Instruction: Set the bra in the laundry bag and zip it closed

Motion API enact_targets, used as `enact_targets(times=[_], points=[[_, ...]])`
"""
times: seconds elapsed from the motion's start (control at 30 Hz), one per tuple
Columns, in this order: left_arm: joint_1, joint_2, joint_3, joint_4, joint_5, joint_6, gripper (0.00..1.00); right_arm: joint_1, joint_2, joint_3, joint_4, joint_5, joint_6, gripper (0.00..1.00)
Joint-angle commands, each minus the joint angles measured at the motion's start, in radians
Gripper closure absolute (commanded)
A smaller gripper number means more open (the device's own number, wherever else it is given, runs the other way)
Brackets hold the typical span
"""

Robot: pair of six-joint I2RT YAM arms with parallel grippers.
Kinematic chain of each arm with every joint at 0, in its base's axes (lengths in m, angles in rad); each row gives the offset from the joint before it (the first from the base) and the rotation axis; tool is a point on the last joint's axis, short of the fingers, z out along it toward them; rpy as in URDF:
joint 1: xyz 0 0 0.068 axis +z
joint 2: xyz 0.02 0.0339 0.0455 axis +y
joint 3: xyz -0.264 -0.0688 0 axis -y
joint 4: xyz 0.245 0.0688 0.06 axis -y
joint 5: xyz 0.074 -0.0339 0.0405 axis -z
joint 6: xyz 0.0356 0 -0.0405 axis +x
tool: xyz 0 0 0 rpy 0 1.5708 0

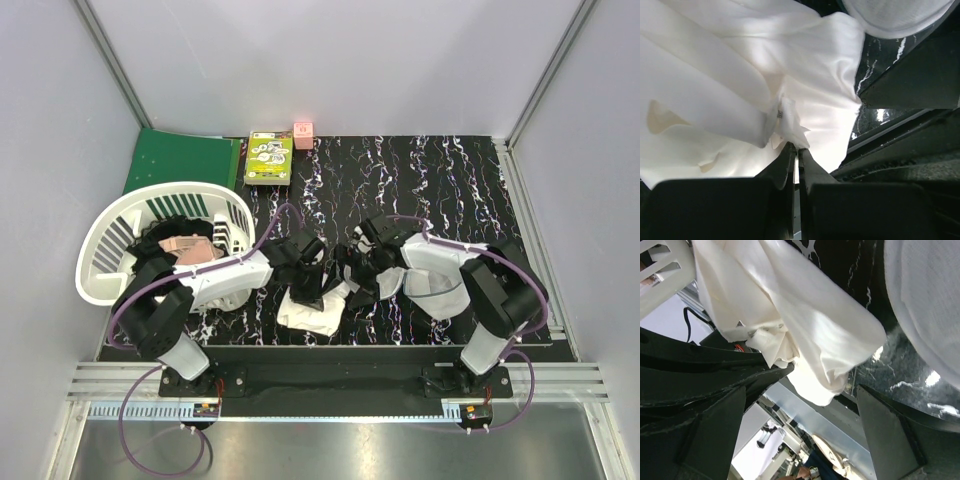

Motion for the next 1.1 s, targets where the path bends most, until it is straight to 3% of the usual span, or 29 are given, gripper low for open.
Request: enact_targets(times=[0.0, 0.17, 0.43, 0.6, 0.8, 1.07], points=[[-0.005, -0.024, -0.001, 0.051, 0.036, 0.003, 1.00, 0.000, 0.083, 0.010, 0.152, -0.017, -0.034, 0.00], [-0.006, -0.031, 0.001, 0.052, 0.039, 0.001, 1.00, 0.010, 0.139, 0.024, 0.227, -0.039, -0.028, 0.02], [-0.012, -0.035, -0.004, 0.091, 0.082, 0.000, 1.00, 0.021, 0.169, 0.042, 0.296, -0.040, 0.009, 0.12], [-0.028, -0.039, 0.002, 0.101, 0.092, -0.004, 1.00, 0.017, 0.162, 0.007, 0.325, -0.007, 0.078, 0.12], [-0.031, -0.084, -0.032, 0.100, 0.074, -0.014, 1.00, -0.025, 0.025, -0.104, 0.324, 0.039, 0.104, 0.12], [-0.032, -0.120, -0.059, 0.106, 0.079, 0.001, 1.00, -0.039, 0.015, -0.119, 0.374, 0.018, 0.154, 0.06]])
